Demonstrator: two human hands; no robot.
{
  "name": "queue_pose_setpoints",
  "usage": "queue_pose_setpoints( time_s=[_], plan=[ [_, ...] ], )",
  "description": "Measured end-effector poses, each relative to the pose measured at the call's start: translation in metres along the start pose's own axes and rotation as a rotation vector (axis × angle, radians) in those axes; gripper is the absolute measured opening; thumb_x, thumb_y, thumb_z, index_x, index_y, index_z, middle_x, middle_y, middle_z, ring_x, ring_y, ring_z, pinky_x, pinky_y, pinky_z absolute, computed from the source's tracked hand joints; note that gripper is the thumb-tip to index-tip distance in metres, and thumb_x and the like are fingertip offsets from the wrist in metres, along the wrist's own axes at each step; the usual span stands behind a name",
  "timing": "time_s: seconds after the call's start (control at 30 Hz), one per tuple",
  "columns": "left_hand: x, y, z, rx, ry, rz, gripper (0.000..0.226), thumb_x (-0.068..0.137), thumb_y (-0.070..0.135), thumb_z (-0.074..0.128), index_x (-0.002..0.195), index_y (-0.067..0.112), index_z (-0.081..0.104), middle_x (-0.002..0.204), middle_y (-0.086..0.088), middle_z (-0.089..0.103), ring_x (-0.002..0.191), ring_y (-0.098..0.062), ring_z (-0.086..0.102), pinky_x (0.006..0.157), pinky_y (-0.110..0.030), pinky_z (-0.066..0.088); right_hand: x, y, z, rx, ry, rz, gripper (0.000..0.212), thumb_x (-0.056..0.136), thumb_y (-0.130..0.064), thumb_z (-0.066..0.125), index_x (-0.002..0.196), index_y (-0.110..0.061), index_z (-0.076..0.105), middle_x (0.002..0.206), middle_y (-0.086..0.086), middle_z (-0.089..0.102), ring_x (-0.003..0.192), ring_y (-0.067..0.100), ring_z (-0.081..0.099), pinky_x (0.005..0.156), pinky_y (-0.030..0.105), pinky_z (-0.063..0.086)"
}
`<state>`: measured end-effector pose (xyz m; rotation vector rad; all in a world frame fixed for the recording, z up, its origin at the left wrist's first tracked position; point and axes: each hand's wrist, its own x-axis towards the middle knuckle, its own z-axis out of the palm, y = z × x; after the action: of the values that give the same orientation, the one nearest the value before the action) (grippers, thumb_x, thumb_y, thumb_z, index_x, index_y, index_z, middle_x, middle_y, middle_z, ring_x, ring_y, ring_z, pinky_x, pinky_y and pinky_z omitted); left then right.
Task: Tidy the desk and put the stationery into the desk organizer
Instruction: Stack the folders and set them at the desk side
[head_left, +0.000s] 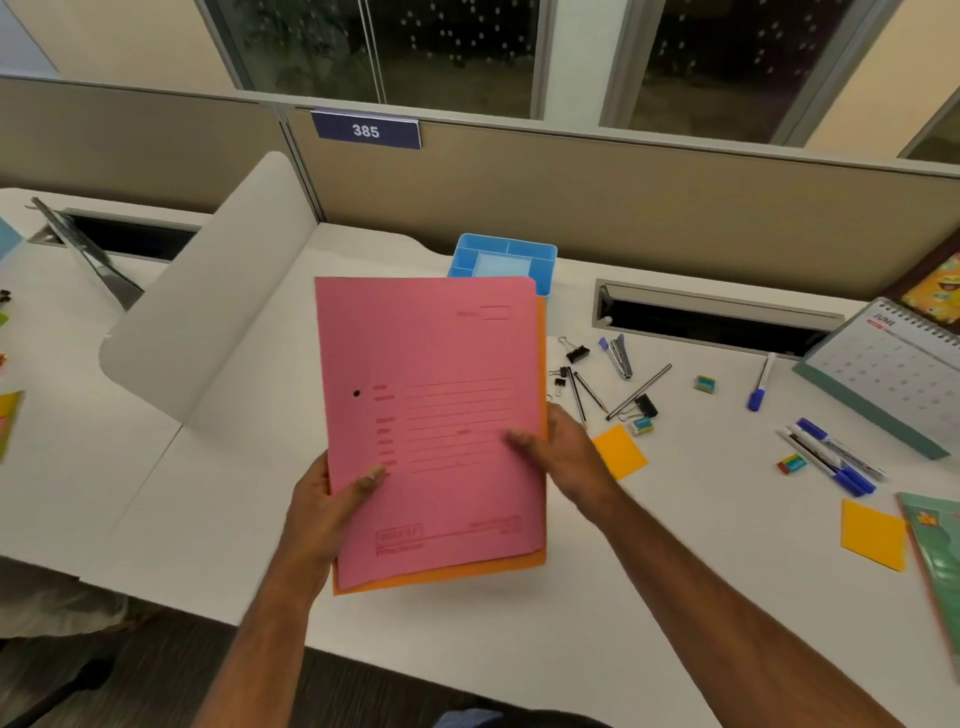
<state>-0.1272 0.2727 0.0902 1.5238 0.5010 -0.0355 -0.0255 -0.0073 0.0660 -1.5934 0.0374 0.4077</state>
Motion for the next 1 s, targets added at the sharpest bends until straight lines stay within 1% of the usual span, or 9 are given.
queue_pose_setpoints(
  time_s=[0.17,0.27,0.43,0.53,0.63,0.73,0.83,0.9,1.0],
  plan=[
    [0.002,0.005,0.059,-0.019,-0.112,0.025,0.040,0.088,0.015,0.078,0.125,0.018,0.065,0.114,-0.003,0.077,0.098,-0.026,0.076,0.076,-0.041,0.064,-0.018,-0.024,-0.051,0.058,0.177,-0.070,0.040,0.085,-0.023,0.082,0.121,-0.013,0.068,0.113,0.002,0.077,0.103,0.022,0.074,0.086,0.036,0.062],
    [0.005,0.008,0.088,0.039,-0.198,0.041,0.040,0.088,0.015,0.079,0.125,0.019,0.064,0.113,0.001,0.077,0.099,-0.023,0.076,0.077,-0.037,0.064,-0.037,-0.026,-0.084,0.047,0.213,-0.073,0.037,0.087,-0.016,0.080,0.122,-0.013,0.068,0.112,-0.001,0.078,0.101,0.019,0.075,0.079,0.027,0.061],
    [0.006,0.011,0.131,0.142,-0.315,0.067,0.046,0.087,0.016,0.082,0.128,0.022,0.062,0.115,0.005,0.076,0.102,-0.018,0.075,0.083,-0.039,0.063,-0.072,-0.022,-0.122,-0.014,0.333,-0.096,0.035,0.089,-0.019,0.076,0.123,-0.022,0.066,0.109,-0.013,0.077,0.097,0.006,0.073,0.071,0.018,0.058],
    [0.004,0.010,0.151,0.211,-0.315,0.097,0.043,0.086,0.019,0.083,0.125,0.024,0.065,0.111,0.009,0.077,0.099,-0.013,0.074,0.081,-0.034,0.063,-0.089,-0.020,-0.140,0.000,0.407,-0.114,0.031,0.089,-0.012,0.076,0.114,-0.027,0.066,0.099,-0.022,0.076,0.092,0.002,0.073,0.070,0.014,0.056],
    [0.000,0.007,0.169,0.311,-0.330,0.122,0.030,0.087,0.018,0.081,0.114,0.027,0.070,0.102,0.010,0.077,0.093,-0.012,0.073,0.083,-0.037,0.063,-0.107,-0.014,-0.153,-0.012,0.488,-0.138,0.025,0.083,-0.020,0.079,0.104,-0.025,0.067,0.095,-0.019,0.077,0.089,0.005,0.073,0.070,0.013,0.055],
    [-0.008,0.007,0.182,0.303,-0.356,0.134,0.029,0.085,0.014,0.083,0.108,0.027,0.071,0.099,0.007,0.078,0.093,-0.014,0.073,0.085,-0.038,0.062,-0.120,-0.006,-0.157,-0.022,0.554,-0.182,0.040,0.078,-0.020,0.083,0.111,-0.028,0.063,0.101,-0.020,0.075,0.094,0.004,0.072,0.075,0.014,0.056],
    [-0.015,0.017,0.195,0.224,-0.365,0.141,0.039,0.082,0.007,0.084,0.113,0.027,0.071,0.103,0.005,0.078,0.097,-0.016,0.074,0.086,-0.036,0.062,-0.125,-0.004,-0.158,-0.009,0.571,-0.197,0.055,0.073,-0.015,0.087,0.116,-0.035,0.058,0.107,-0.026,0.073,0.102,-0.001,0.069,0.079,0.012,0.055],
    [-0.018,0.023,0.201,0.178,-0.356,0.145,0.043,0.081,0.005,0.084,0.116,0.027,0.071,0.105,0.004,0.079,0.099,-0.016,0.074,0.087,-0.035,0.061,-0.127,-0.003,-0.158,0.000,0.589,-0.199,0.055,0.070,-0.020,0.087,0.115,-0.036,0.058,0.106,-0.028,0.072,0.103,-0.002,0.069,0.081,0.013,0.056],
    [-0.020,0.028,0.206,0.150,-0.335,0.146,0.042,0.081,0.006,0.085,0.117,0.024,0.073,0.105,0.003,0.079,0.099,-0.018,0.074,0.090,-0.042,0.060,-0.129,-0.005,-0.160,0.013,0.623,-0.217,0.048,0.070,-0.025,0.084,0.111,-0.035,0.061,0.101,-0.029,0.073,0.099,-0.001,0.070,0.083,0.016,0.058]
  ],
)
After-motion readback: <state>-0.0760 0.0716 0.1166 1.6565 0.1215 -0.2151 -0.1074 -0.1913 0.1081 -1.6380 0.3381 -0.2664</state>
